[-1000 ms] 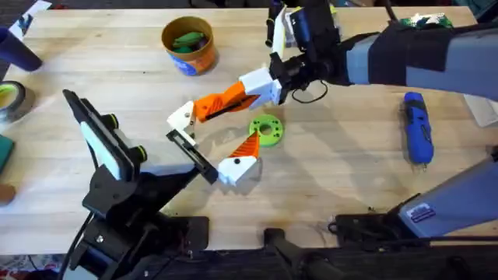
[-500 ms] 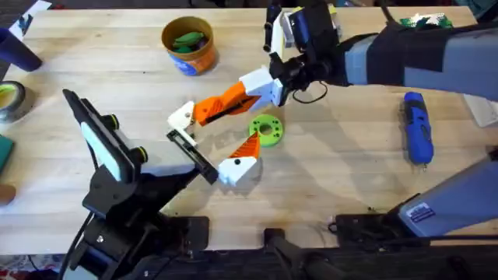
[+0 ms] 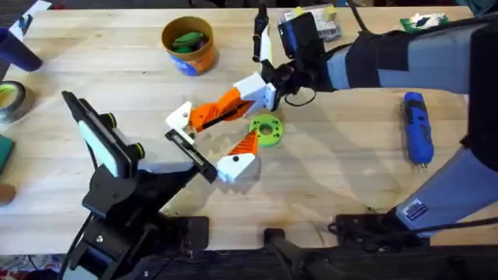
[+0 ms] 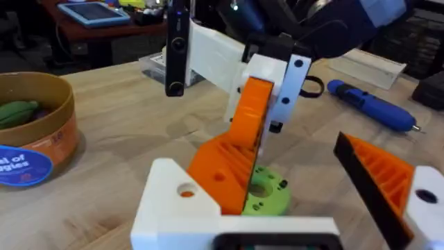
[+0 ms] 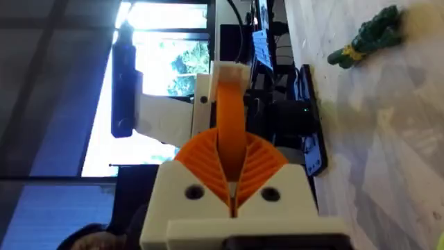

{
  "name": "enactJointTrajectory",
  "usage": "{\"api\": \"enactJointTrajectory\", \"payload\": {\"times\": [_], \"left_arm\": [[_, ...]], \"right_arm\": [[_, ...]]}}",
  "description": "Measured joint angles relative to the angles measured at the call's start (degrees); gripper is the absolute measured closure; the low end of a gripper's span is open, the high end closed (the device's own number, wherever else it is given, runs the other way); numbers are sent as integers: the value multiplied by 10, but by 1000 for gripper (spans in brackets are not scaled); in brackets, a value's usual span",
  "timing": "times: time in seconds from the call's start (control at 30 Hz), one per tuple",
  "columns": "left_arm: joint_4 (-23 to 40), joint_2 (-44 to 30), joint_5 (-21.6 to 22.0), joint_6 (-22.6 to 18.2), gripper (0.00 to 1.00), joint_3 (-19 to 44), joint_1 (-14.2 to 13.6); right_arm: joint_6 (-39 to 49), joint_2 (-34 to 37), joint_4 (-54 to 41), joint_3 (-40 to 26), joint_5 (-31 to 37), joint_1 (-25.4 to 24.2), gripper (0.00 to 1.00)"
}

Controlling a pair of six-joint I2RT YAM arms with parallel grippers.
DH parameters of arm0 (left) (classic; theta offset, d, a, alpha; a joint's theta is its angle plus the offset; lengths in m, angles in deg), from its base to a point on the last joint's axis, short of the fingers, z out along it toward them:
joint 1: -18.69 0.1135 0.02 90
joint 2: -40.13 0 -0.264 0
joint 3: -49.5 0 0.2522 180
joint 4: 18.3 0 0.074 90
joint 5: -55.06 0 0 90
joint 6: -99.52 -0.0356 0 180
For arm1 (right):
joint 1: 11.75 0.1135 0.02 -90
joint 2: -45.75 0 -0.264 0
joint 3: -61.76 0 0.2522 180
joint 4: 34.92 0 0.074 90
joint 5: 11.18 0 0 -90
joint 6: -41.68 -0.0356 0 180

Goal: Pick up the gripper from the table and insert it into the empty holder that is missing its gripper. Then pick up a screw, insert it into the mounting hole, and use the screwdriver to tighten it. Finally, clean up the table by picking up the vegetable and placing it into the bucket.

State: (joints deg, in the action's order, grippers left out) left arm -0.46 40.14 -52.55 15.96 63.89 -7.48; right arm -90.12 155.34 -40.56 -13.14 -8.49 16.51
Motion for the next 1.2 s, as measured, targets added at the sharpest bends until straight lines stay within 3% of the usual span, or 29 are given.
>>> {"api": "enactJointTrajectory", "payload": {"times": [0.37,0.67,1.2], "left_arm": [[-2,0,-5,-9,9,0,1],[-1,0,-1,-11,9,0,1],[2,0,28,2,9,0,5]], "right_arm": [[-141,13,157,-1,1,26,991],[-185,14,168,-1,11,28,991],[-195,14,173,-10,87,43,991]]}}
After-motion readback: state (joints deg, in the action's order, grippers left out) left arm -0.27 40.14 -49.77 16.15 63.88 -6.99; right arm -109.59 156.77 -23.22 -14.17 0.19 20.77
